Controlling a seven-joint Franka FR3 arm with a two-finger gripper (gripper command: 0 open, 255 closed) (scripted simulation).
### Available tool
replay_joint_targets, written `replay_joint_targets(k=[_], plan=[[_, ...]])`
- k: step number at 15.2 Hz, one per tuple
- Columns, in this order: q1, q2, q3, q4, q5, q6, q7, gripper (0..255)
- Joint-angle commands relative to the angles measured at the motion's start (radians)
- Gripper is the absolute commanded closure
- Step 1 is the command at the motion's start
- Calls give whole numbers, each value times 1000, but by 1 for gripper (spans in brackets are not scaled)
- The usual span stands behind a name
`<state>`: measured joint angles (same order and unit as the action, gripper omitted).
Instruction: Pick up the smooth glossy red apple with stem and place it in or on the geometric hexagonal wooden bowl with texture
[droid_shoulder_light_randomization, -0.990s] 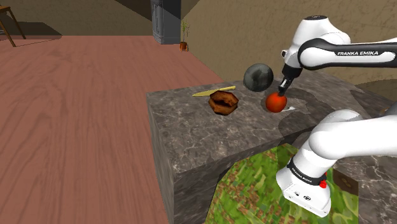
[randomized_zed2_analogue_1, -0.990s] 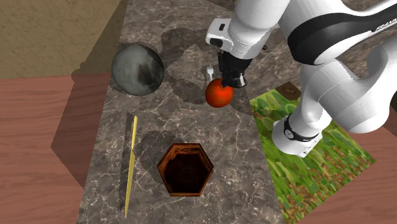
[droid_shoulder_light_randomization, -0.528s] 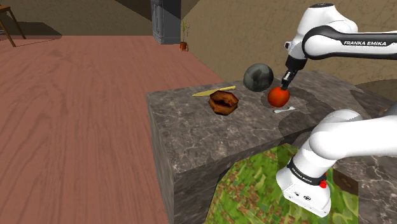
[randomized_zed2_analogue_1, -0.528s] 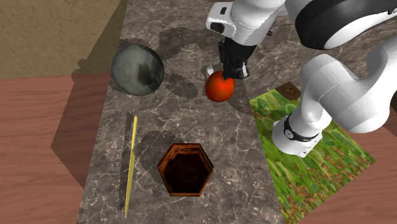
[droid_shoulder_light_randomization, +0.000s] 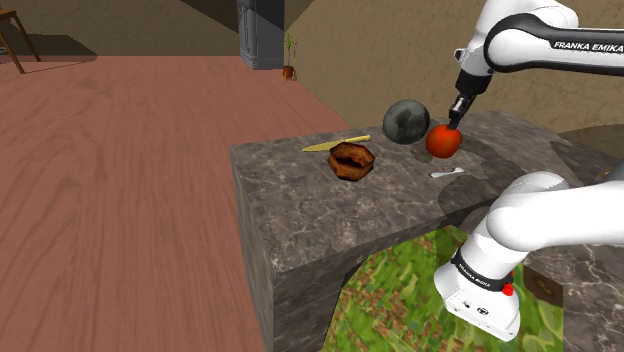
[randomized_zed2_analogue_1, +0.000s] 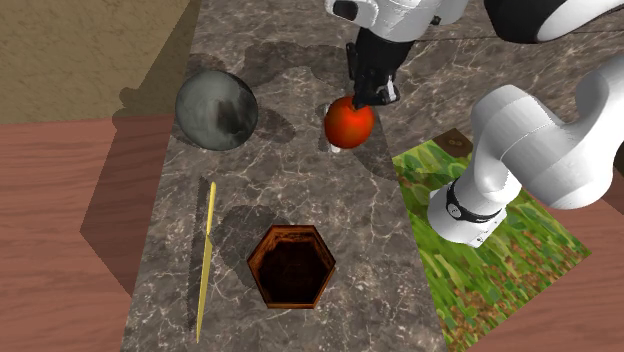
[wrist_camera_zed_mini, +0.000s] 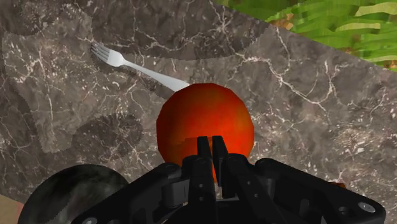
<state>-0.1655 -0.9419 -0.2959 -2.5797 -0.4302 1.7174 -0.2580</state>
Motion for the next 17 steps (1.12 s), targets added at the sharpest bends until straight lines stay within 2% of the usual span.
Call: replay_joint_targets(k=[1,7,17], plan=[[3,6,6,29,7,-23,-5,255],[10,22,23,109,24,-86,-19,255],[105,286,175,334,160,-95,152,255]])
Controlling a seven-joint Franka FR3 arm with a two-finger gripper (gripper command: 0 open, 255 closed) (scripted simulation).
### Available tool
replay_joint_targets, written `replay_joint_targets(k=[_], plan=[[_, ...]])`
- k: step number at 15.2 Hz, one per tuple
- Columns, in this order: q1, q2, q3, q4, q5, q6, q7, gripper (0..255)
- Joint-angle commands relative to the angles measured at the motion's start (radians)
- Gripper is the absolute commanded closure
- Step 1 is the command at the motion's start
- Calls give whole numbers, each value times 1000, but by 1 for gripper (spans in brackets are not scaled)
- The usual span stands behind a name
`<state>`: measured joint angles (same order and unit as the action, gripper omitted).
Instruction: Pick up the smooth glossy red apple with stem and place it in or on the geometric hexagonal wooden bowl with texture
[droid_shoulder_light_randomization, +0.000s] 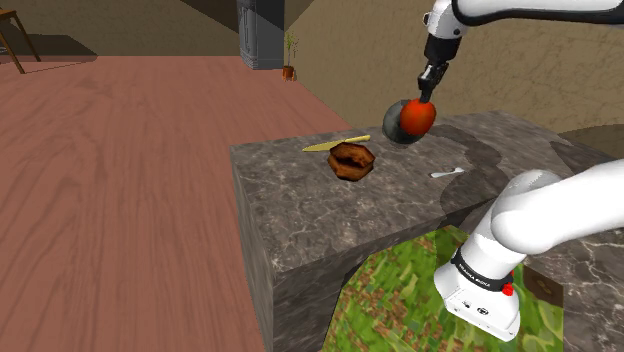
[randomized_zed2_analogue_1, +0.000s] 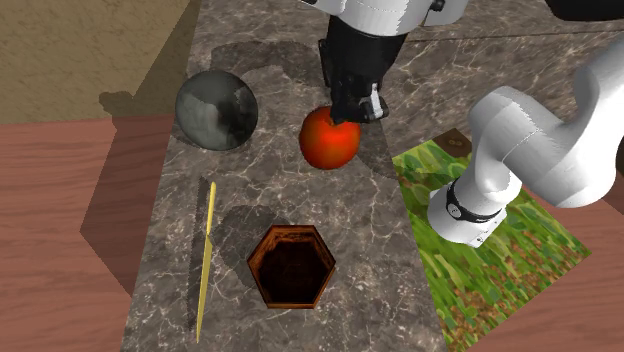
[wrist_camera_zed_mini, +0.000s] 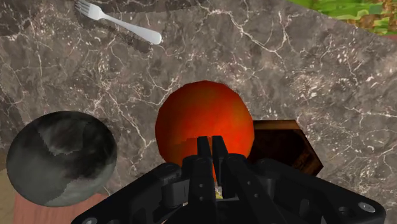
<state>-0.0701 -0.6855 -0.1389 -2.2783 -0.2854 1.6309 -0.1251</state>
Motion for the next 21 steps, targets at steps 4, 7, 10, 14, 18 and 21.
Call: replay_joint_targets(k=[4,7,10,14,18,21], plan=[[36,148,68,153,51,-24,78,255],[52,241,103,256,71,-44,119,255],[66,337,135,370,85,-69,158,255],[74,381,150,399,90,-59,182,255],[74,370,148,334,89,-6,191,255],[74,364,147,287,88,33,198,255]])
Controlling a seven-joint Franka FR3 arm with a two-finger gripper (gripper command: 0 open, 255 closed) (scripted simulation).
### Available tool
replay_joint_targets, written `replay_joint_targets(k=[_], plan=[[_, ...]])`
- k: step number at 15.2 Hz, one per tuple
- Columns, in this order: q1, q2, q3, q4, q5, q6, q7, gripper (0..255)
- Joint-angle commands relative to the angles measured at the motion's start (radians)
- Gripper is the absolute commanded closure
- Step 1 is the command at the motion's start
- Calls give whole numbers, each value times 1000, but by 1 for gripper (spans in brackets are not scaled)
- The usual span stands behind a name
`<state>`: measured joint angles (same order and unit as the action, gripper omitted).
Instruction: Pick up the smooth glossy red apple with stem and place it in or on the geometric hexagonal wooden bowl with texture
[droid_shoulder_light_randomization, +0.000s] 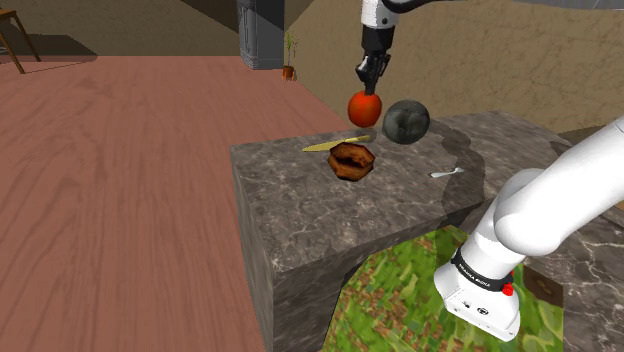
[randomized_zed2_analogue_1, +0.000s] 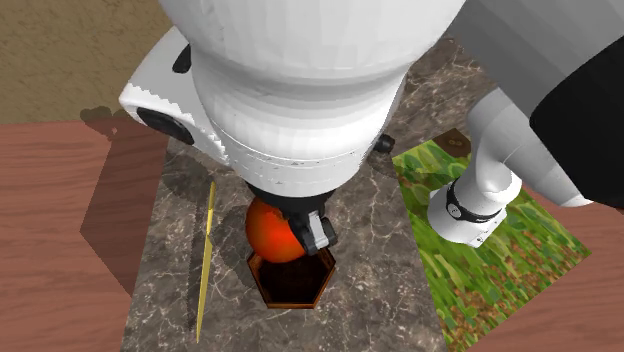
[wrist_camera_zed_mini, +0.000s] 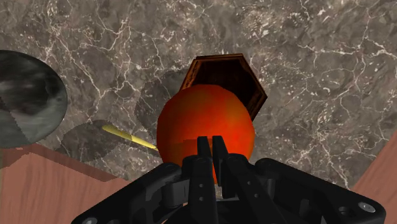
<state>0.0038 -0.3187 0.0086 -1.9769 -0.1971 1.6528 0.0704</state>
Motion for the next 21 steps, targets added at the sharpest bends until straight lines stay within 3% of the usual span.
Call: replay_joint_targets(k=[1,18,21], plan=[[0,-5,-1,-29,-1,25,4,255],[-2,1,-7,-259,-14,257,46,255],[-2,1,-7,-259,-14,257,46,255]])
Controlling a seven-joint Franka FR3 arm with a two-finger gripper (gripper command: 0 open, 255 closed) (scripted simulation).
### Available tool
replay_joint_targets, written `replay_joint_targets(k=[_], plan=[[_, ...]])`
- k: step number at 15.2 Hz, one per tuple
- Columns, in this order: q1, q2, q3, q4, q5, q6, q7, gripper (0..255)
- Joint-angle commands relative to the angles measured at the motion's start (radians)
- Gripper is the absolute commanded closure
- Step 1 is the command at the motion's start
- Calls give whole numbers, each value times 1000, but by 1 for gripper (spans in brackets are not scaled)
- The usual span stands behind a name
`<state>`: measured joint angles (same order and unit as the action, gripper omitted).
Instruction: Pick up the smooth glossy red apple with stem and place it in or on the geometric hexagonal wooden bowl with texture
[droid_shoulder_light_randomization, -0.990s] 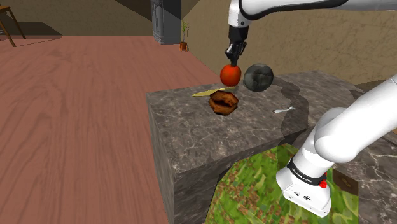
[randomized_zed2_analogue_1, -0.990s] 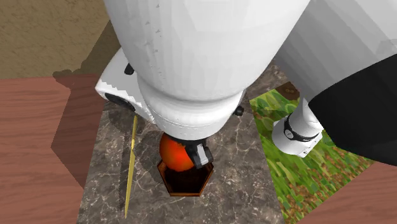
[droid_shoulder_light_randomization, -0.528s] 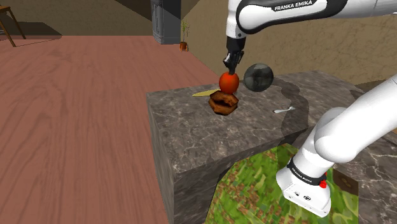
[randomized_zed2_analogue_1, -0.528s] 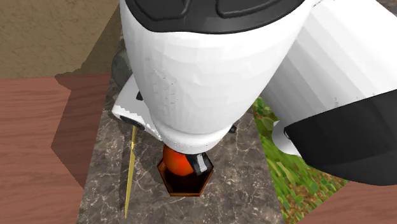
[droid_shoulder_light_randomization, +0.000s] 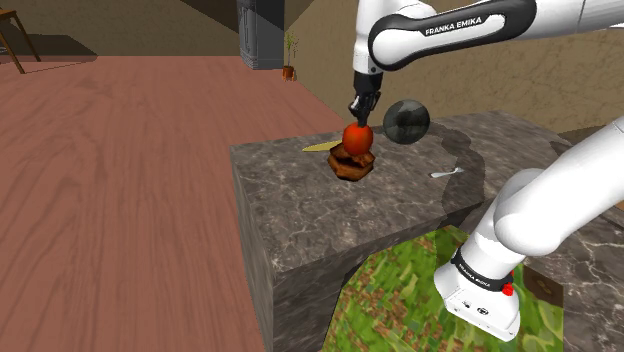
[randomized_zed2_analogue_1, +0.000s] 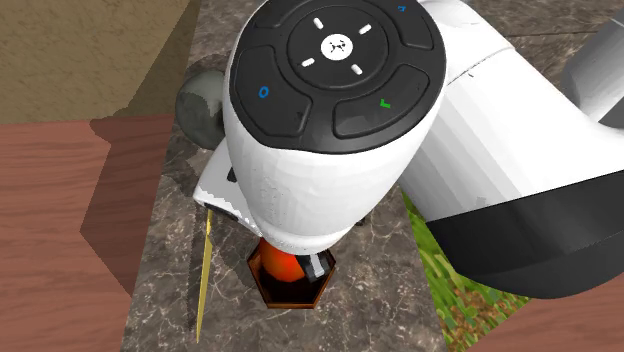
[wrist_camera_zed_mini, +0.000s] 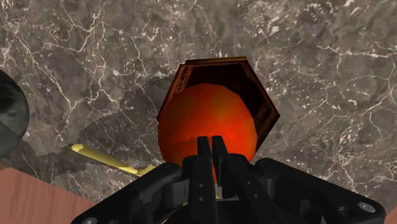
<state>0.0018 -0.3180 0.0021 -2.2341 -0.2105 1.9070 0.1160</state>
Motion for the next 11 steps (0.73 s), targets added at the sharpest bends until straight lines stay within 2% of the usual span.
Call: replay_joint_targets(k=[1,5,6,11], plan=[[0,0,0,-2,0,3,1,255],[0,0,0,-2,0,3,1,255],[0,0,0,-2,0,3,1,0],[0,0,0,-2,0,3,1,0]])
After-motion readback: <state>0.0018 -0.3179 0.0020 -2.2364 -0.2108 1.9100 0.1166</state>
